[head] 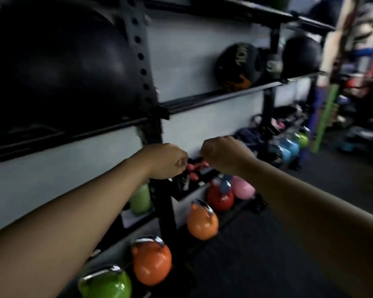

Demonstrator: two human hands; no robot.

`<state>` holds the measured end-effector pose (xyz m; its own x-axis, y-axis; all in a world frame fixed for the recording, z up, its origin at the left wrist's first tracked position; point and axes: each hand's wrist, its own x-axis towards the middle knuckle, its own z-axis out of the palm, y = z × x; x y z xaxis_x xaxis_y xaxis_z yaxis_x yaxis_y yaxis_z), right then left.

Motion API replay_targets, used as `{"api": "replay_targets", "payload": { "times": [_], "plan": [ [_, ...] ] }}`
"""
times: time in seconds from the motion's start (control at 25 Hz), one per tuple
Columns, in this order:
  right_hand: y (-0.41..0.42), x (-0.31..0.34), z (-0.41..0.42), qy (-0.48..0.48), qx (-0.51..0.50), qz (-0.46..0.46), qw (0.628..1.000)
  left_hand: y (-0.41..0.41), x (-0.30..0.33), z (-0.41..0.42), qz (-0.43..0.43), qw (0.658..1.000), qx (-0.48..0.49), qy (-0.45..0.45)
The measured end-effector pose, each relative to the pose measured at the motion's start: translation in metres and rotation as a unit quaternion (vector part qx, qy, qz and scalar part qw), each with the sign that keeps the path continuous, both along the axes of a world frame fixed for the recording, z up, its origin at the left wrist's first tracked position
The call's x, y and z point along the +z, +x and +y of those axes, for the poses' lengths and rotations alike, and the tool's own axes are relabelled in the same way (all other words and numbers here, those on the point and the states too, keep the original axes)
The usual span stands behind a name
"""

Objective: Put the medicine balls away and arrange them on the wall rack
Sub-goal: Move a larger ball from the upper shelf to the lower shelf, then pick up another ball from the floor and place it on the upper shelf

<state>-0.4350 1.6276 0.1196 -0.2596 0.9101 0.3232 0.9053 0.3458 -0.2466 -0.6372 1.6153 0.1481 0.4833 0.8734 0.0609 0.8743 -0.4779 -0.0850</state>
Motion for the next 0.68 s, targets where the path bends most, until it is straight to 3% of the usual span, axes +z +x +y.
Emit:
{"api": "replay_targets", "payload": {
  "times": [0.16,0.36,0.68],
  "plan": [
    [0.106,-0.099,-0.126,-0.112,-0.134,-0.018,0.985,0.106,-0.105,-0.048,0.037,0.986,-0.123,-0.109],
    [0.22,-0.192,-0.302,-0.239,-0.281,-0.003,0.929,0.238,-0.219,-0.17,0.064,0.935,-0.246,-0.246],
    [0.283,-0.35,-0.493,-0.359,-0.346,0.089,0.862,0.339,-0.375,-0.338,0.127,0.866,-0.28,-0.395]
  ]
}}
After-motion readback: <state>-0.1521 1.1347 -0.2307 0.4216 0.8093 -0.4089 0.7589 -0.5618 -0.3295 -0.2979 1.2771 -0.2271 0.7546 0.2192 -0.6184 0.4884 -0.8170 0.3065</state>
